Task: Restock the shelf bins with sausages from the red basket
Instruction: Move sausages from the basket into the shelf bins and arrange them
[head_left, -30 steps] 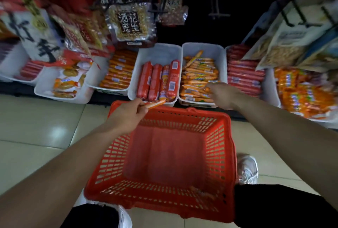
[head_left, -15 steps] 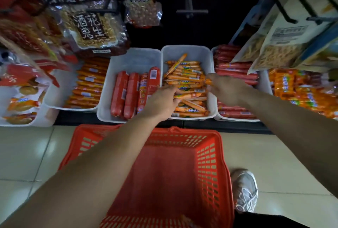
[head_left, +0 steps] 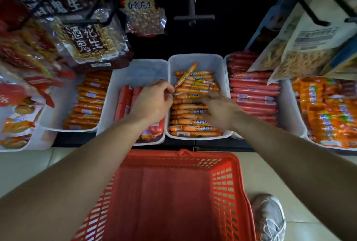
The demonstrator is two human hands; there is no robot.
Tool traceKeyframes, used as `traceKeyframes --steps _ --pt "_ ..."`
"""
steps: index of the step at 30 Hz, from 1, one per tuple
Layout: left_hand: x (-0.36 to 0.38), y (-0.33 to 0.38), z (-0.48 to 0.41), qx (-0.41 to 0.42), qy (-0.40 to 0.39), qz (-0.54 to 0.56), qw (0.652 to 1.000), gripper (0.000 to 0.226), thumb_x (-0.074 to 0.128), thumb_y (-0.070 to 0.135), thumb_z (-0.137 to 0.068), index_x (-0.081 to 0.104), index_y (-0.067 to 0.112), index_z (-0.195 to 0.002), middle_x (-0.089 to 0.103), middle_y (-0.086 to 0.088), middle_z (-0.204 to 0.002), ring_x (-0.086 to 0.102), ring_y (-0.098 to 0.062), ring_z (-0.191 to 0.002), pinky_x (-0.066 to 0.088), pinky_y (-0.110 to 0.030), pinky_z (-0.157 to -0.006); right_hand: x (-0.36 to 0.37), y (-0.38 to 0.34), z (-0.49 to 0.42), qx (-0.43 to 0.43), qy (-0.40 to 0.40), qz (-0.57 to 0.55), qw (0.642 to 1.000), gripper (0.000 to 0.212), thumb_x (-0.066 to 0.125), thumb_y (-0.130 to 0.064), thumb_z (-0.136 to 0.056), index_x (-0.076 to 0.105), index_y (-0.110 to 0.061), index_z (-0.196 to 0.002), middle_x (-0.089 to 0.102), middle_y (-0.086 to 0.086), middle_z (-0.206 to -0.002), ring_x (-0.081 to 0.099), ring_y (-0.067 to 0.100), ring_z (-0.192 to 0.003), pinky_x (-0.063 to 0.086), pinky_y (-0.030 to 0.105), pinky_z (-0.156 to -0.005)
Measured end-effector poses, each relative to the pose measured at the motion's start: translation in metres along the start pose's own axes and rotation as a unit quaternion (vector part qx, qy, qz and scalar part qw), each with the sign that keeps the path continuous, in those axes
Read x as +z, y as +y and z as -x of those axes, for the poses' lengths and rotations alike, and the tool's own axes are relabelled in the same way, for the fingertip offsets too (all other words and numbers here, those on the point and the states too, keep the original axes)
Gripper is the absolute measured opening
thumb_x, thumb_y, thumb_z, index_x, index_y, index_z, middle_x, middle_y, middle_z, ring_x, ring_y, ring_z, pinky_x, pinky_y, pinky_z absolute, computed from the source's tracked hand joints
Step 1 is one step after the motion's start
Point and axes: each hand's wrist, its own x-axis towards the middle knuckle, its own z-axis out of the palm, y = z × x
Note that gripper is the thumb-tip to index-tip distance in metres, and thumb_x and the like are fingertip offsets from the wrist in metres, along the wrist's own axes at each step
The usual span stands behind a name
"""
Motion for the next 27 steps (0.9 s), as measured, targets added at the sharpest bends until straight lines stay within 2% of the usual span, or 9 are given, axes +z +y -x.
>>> traceKeyframes --steps 3,6,9,11,14,16,20,24,27 --pt "0.033 0.015 -0.046 0.013 -0.036 0.005 0.999 0.031 0.062 0.017 -0.094 0.062 0.018 -0.125 0.063 -0.004 -0.121 0.065 -0.020 -0.101 0.053 -0.038 -0.092 -0.012 0.035 0.013 -0.006 0.025 0.047 0.999 0.050 0.050 -0.038 -0.096 0.046 -0.026 -0.144 0.045 0.004 -0.138 0.041 0.028 -0.129 0.042 0.043 -0.104" --pt "0.073 0.023 -0.086 -0.031 -0.076 -0.018 0.996 0.055 0.054 0.017 -0.099 0.036 0.024 -0.150 0.054 -0.013 -0.134 0.059 -0.029 -0.116 0.049 -0.040 -0.100 -0.010 0.059 0.027 -0.013 0.040 0.100 0.994 0.054 0.047 -0.045 -0.097 0.041 -0.026 -0.147 0.042 0.001 -0.140 0.037 0.024 -0.129 0.039 0.042 -0.105" --pt "0.097 0.016 -0.106 -0.090 -0.100 -0.074 0.988 0.046 0.048 0.007 -0.100 0.040 0.015 -0.145 0.052 -0.020 -0.137 0.056 -0.032 -0.121 0.050 -0.043 -0.100 0.002 0.067 0.035 0.003 0.040 0.113 0.993 0.066 0.039 -0.049 -0.099 0.023 -0.020 -0.156 0.028 0.002 -0.153 0.029 0.024 -0.139 0.032 0.042 -0.112" --pt "0.103 0.010 -0.106 -0.071 -0.083 -0.068 0.992 0.051 0.049 0.003 -0.099 0.043 0.022 -0.146 0.047 -0.015 -0.142 0.053 -0.029 -0.127 0.047 -0.045 -0.105 0.011 0.069 0.032 0.020 0.047 0.084 0.995 0.067 0.033 -0.049 -0.100 0.018 -0.018 -0.157 0.022 0.003 -0.156 0.028 0.026 -0.141 0.031 0.045 -0.113" --pt "0.105 0.011 -0.099 -0.036 -0.104 -0.039 0.993 0.038 0.047 0.014 -0.102 0.054 0.022 -0.139 0.048 -0.003 -0.144 0.047 -0.022 -0.130 0.037 -0.039 -0.112 0.022 0.068 0.026 0.029 0.072 0.055 0.995 0.070 0.023 -0.052 -0.095 0.026 -0.015 -0.154 0.025 0.005 -0.151 0.035 0.031 -0.135 0.036 0.049 -0.108" --pt "0.101 0.012 -0.096 -0.030 -0.139 -0.023 0.990 0.038 0.044 0.025 -0.104 0.052 0.023 -0.141 0.043 0.001 -0.147 0.042 -0.021 -0.135 0.033 -0.036 -0.114 0.029 0.065 0.025 0.032 0.081 0.038 0.995 0.072 0.020 -0.053 -0.091 0.031 -0.015 -0.152 0.024 0.007 -0.149 0.039 0.034 -0.131 0.039 0.051 -0.105" --pt "0.090 0.024 -0.063 -0.040 -0.196 0.017 0.980 0.068 0.045 0.055 -0.098 0.022 0.029 -0.157 0.017 0.006 -0.164 0.017 -0.021 -0.150 0.020 -0.046 -0.121 0.029 0.061 0.031 0.038 0.103 0.029 0.993 0.072 0.020 -0.058 -0.092 0.031 -0.018 -0.151 0.029 0.006 -0.151 0.035 0.031 -0.132 0.038 0.052 -0.107" --pt "0.105 0.029 -0.005 0.031 -0.234 -0.160 0.958 0.086 0.027 0.073 -0.093 -0.005 0.027 -0.158 -0.014 0.002 -0.166 -0.012 -0.022 -0.152 0.001 -0.051 -0.122 0.035 0.056 0.038 0.017 0.064 0.079 0.995 0.075 0.015 -0.059 -0.092 0.016 -0.022 -0.157 0.011 0.002 -0.162 0.015 0.027 -0.145 0.026 0.049 -0.115" --pt "0.111 0.019 -0.023 0.059 -0.197 -0.182 0.962 0.079 0.013 0.072 -0.093 -0.006 0.030 -0.157 -0.013 0.003 -0.166 -0.012 -0.023 -0.152 0.000 -0.052 -0.122 0.037 0.060 0.040 0.025 0.067 0.075 0.995 0.073 0.016 -0.055 -0.095 0.015 -0.019 -0.158 0.011 -0.001 -0.164 0.016 0.024 -0.147 0.024 0.047 -0.116"
